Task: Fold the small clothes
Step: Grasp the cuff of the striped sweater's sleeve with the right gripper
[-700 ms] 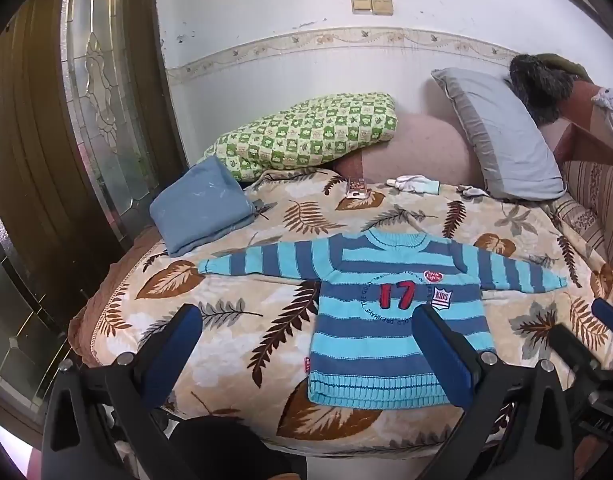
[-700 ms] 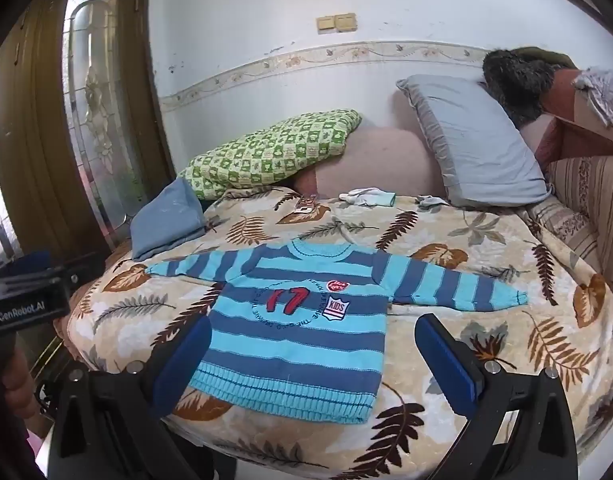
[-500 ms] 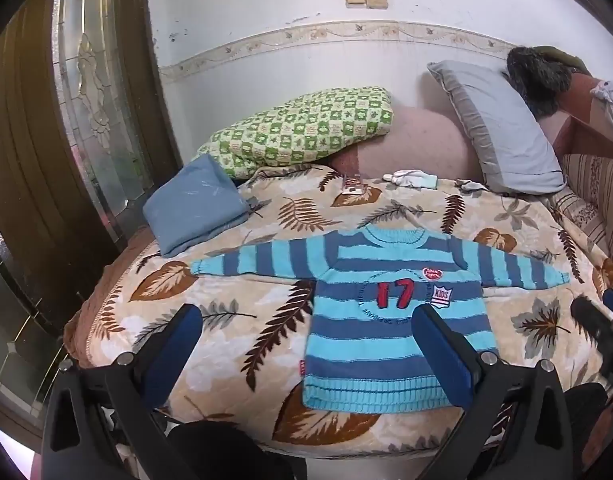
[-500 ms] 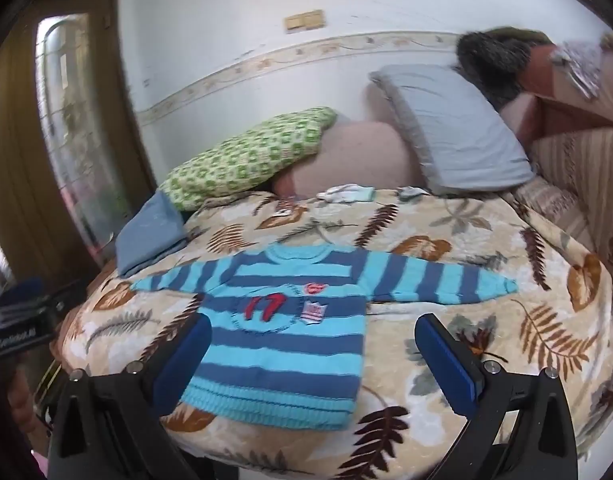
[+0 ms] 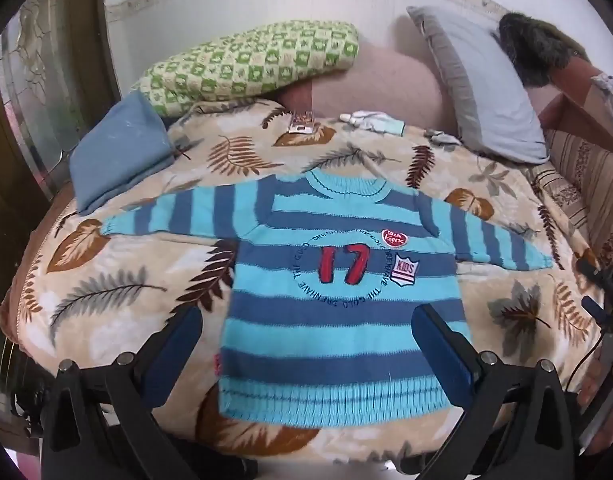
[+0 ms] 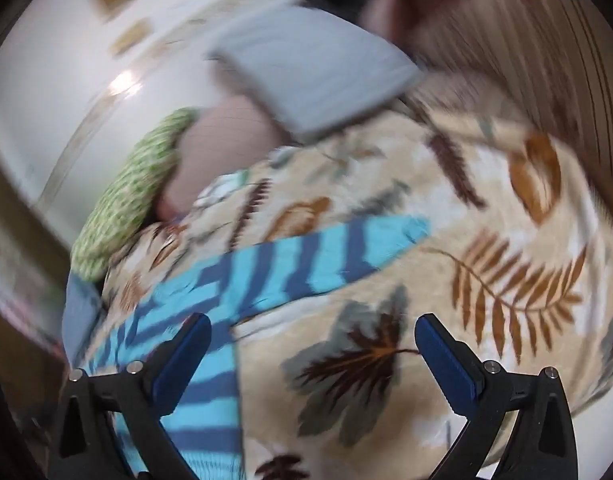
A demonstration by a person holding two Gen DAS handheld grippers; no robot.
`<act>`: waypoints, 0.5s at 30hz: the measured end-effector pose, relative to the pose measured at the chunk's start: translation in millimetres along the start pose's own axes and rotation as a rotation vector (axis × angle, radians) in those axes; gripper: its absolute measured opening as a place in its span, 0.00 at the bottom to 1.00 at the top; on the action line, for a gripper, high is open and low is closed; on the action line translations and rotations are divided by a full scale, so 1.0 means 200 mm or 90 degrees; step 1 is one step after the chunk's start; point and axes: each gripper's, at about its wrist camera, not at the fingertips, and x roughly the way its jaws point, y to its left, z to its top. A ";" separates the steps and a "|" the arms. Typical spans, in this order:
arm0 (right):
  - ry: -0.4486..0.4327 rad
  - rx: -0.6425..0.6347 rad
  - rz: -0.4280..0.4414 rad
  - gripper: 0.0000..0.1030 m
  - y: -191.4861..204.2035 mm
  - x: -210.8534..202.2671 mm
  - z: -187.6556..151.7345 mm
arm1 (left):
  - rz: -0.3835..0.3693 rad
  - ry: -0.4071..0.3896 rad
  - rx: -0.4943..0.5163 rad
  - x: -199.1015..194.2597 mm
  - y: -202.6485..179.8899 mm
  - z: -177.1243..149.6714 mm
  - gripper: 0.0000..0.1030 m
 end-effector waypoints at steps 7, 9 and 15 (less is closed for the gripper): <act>0.029 0.279 0.117 0.88 -0.39 0.40 0.18 | 0.007 -0.001 0.030 0.17 -0.08 0.07 1.00; 0.042 0.316 0.119 0.79 -0.44 0.50 0.19 | -0.001 -0.005 0.034 0.22 -0.09 0.08 1.00; 0.073 0.340 0.110 0.73 -0.48 0.69 0.23 | 0.009 -0.037 0.039 0.37 -0.12 0.19 1.00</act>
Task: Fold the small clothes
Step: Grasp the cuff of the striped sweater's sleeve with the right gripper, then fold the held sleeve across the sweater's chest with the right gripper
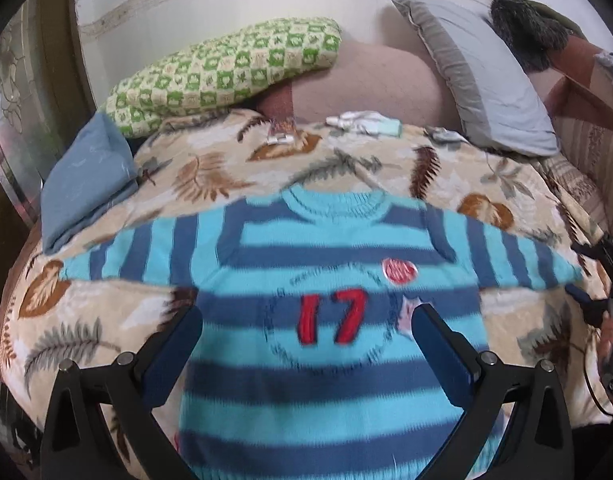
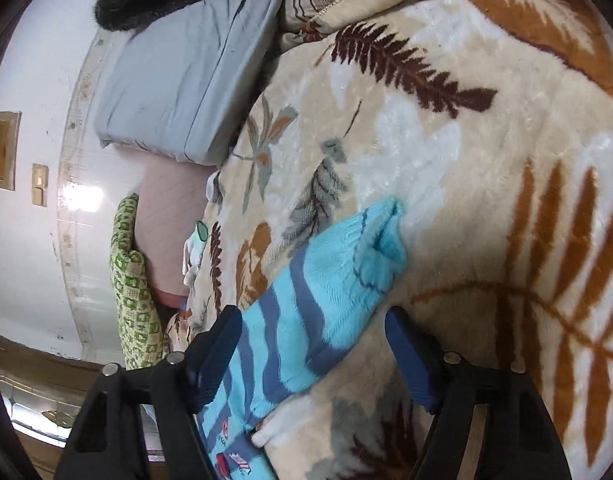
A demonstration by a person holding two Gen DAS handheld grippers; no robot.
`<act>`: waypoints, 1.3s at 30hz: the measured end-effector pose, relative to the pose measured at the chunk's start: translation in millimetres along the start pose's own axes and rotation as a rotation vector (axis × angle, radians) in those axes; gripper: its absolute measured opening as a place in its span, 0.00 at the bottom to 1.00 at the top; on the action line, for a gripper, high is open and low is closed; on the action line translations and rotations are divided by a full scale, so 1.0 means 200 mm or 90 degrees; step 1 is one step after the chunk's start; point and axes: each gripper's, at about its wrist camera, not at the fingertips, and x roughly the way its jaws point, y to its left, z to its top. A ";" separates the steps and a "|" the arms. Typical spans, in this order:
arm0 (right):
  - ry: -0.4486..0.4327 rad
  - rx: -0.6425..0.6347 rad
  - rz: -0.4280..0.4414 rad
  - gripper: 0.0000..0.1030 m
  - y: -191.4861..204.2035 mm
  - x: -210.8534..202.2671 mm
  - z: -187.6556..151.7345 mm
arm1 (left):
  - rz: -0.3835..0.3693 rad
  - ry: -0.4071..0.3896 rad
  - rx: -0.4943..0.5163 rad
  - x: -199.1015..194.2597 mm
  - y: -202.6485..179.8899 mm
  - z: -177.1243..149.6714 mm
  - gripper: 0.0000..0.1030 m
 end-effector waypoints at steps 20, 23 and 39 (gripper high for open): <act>-0.046 -0.134 0.059 0.18 0.30 0.04 -0.04 | 0.086 0.003 -0.066 0.22 0.35 -0.02 1.00; -0.024 -0.198 0.098 0.18 0.52 0.09 -0.19 | 0.099 0.008 -0.091 0.23 0.45 -0.01 1.00; 0.283 -0.355 0.157 0.25 1.27 1.00 -1.41 | 0.169 0.015 -0.197 0.21 1.01 -0.07 1.00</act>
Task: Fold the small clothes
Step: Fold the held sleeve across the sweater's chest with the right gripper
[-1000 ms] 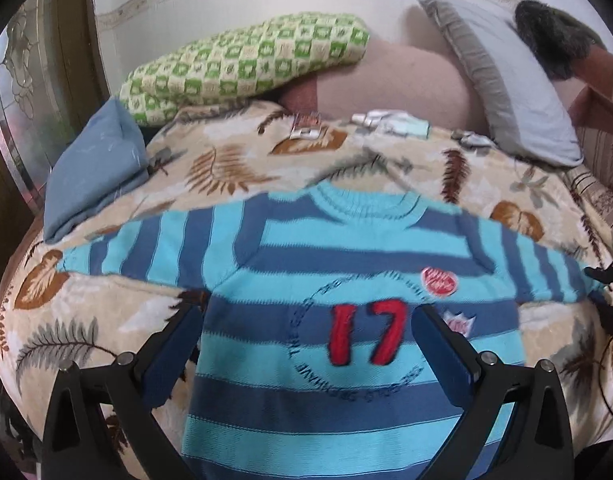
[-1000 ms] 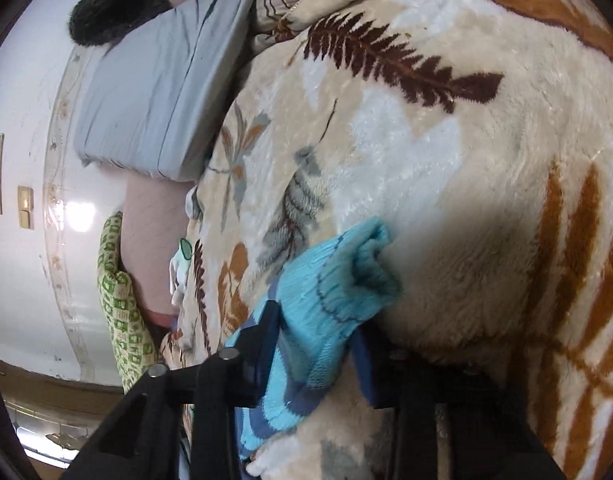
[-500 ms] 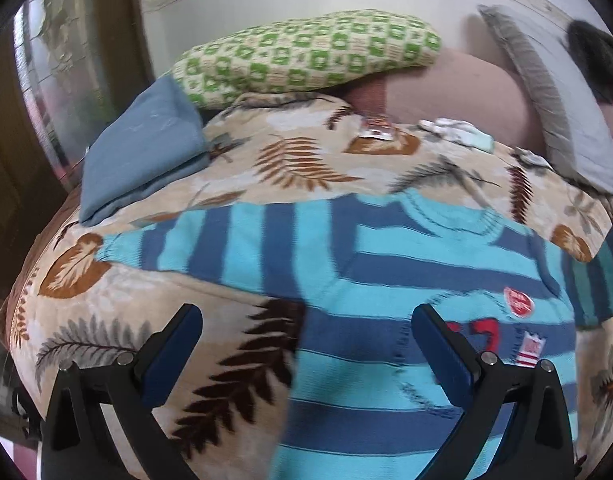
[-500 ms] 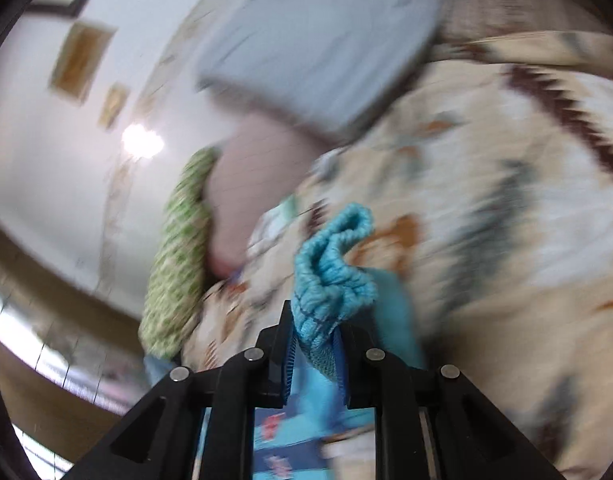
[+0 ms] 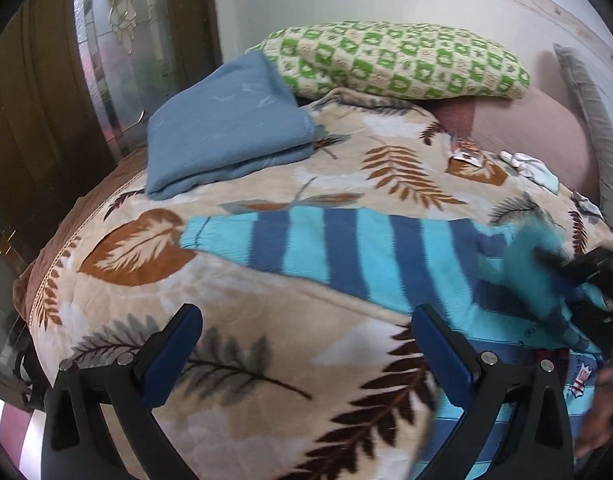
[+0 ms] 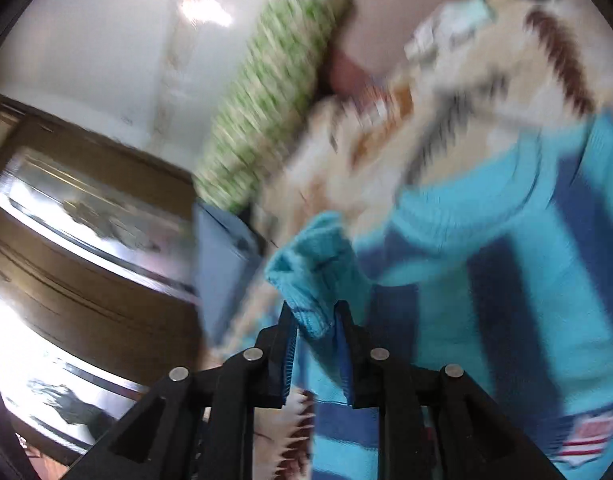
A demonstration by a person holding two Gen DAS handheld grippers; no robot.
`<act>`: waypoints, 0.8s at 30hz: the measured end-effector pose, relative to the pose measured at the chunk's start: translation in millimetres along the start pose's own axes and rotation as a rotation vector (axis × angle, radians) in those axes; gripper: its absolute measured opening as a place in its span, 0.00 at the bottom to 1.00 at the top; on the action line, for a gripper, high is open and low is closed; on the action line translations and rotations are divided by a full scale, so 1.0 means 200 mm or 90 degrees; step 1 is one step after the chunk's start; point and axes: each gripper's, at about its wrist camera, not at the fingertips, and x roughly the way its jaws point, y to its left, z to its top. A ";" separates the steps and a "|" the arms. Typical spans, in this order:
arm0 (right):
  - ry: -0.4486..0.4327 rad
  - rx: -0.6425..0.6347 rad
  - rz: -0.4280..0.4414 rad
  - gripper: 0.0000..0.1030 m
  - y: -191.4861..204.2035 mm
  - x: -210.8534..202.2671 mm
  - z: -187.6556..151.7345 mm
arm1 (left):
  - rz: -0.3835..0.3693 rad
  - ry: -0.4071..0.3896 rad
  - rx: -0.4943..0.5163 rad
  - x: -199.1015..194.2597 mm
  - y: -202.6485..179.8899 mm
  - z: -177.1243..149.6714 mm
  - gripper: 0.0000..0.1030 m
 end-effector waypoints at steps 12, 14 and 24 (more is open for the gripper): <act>-0.026 -0.173 -0.065 0.67 0.12 -0.24 -0.02 | -0.025 0.000 0.002 -0.01 -0.05 0.01 1.00; -0.058 -0.127 -0.088 0.67 -0.02 -0.38 0.06 | -0.045 0.001 0.010 -0.02 -0.10 0.00 1.00; 0.028 0.025 -0.147 0.36 -0.55 -0.51 0.10 | -0.107 0.038 0.066 0.09 -0.40 0.00 1.00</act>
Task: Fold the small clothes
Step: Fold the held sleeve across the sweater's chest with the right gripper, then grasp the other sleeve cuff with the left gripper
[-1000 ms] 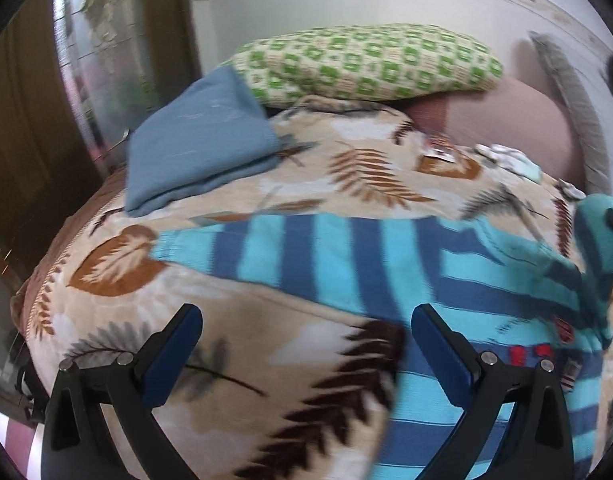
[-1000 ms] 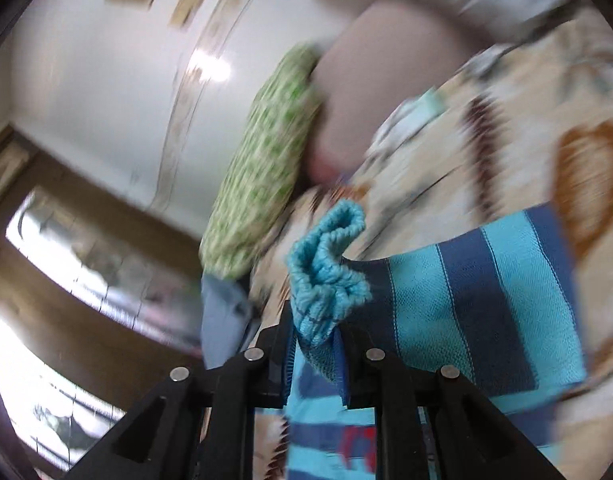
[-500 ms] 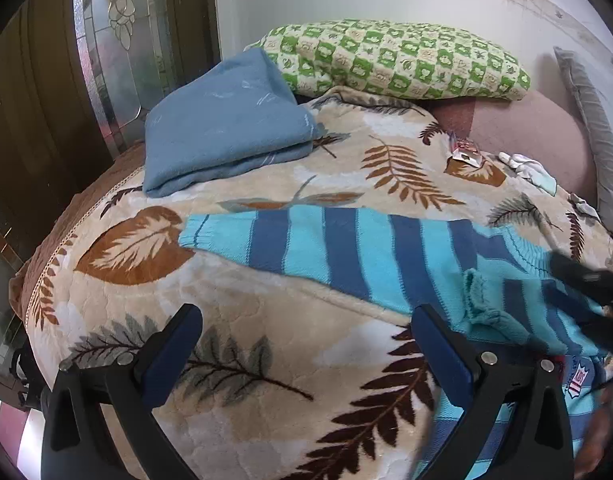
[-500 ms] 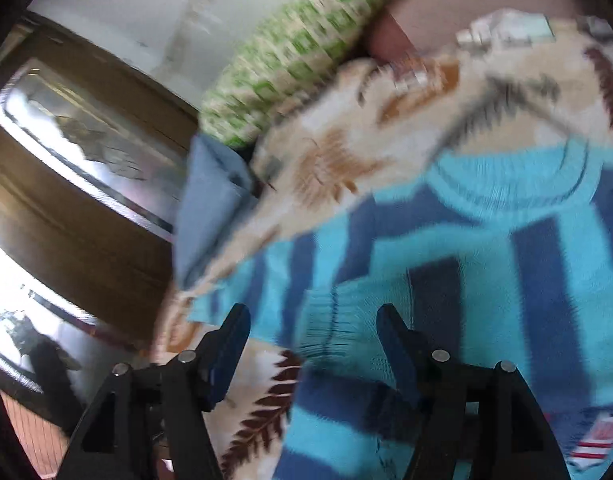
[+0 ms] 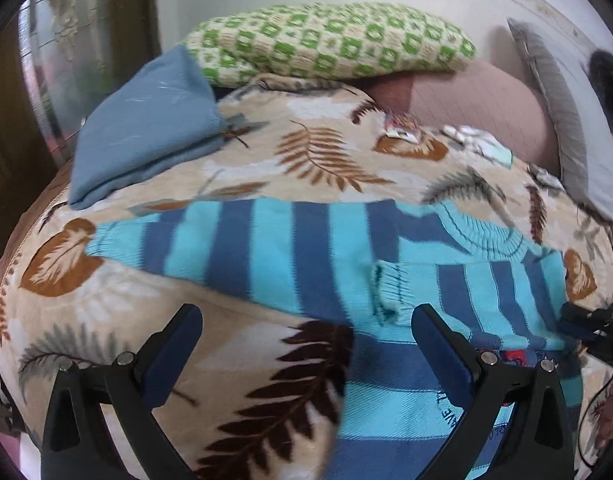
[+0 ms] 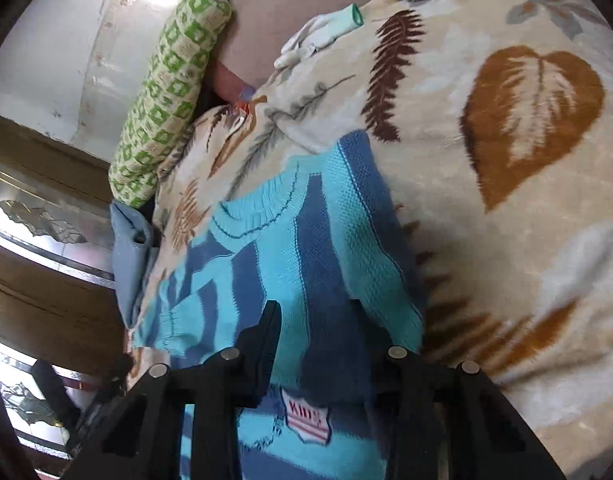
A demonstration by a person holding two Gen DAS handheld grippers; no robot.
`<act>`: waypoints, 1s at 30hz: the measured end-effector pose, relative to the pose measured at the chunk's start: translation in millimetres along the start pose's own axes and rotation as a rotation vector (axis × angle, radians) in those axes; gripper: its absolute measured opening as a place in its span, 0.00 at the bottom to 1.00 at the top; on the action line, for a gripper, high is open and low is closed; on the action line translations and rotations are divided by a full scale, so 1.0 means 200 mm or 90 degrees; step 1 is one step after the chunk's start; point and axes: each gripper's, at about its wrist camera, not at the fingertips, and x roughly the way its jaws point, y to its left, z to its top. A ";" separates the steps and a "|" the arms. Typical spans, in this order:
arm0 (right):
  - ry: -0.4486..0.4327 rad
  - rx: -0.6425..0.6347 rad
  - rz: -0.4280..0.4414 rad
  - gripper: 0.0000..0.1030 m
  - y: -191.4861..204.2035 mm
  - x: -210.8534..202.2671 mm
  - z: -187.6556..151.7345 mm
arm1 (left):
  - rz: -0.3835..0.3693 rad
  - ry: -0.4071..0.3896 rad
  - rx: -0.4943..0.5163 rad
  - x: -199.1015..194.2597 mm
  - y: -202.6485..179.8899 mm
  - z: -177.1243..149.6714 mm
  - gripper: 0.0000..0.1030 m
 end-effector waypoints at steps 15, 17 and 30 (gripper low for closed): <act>-0.099 -0.080 0.061 0.36 0.07 -0.11 0.18 | -0.099 0.064 -0.026 0.22 -0.15 0.00 0.61; -0.055 -0.089 0.057 0.37 0.09 0.01 0.20 | -0.090 0.056 -0.012 0.23 -0.16 0.00 0.57; -0.033 -0.143 0.003 0.08 0.14 -0.12 0.02 | -0.096 -0.028 0.004 0.14 -0.18 0.05 0.51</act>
